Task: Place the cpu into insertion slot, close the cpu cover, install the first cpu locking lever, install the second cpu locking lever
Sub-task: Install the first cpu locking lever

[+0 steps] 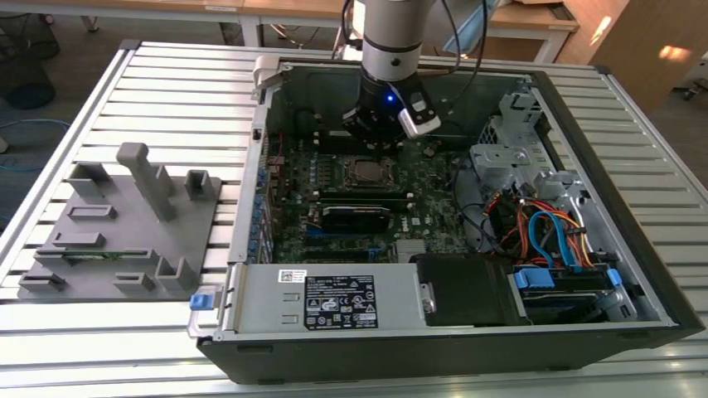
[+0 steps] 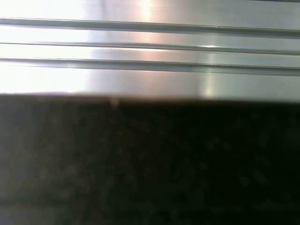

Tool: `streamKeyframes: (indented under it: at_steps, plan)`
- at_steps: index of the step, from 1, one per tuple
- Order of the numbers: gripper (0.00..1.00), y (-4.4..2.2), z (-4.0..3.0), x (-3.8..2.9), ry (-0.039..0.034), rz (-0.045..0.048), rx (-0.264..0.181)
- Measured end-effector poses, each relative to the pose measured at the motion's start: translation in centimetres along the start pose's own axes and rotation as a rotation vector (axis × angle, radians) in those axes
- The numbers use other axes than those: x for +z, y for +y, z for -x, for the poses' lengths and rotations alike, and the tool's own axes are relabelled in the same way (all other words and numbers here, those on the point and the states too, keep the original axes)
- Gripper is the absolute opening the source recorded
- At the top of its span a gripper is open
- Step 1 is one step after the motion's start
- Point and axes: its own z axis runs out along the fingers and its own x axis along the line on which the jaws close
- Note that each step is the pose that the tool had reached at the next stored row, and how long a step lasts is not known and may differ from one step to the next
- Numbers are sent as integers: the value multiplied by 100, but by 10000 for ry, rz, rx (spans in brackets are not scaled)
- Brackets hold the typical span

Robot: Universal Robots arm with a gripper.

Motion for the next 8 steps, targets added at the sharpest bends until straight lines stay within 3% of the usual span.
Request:
streamKeyframes:
  at_steps: [3, 8]
  plan:
    - [10, 0, 0, 4, 1, 47, 3]
    - [10, 1, 1, 7, -4, 318, 13]
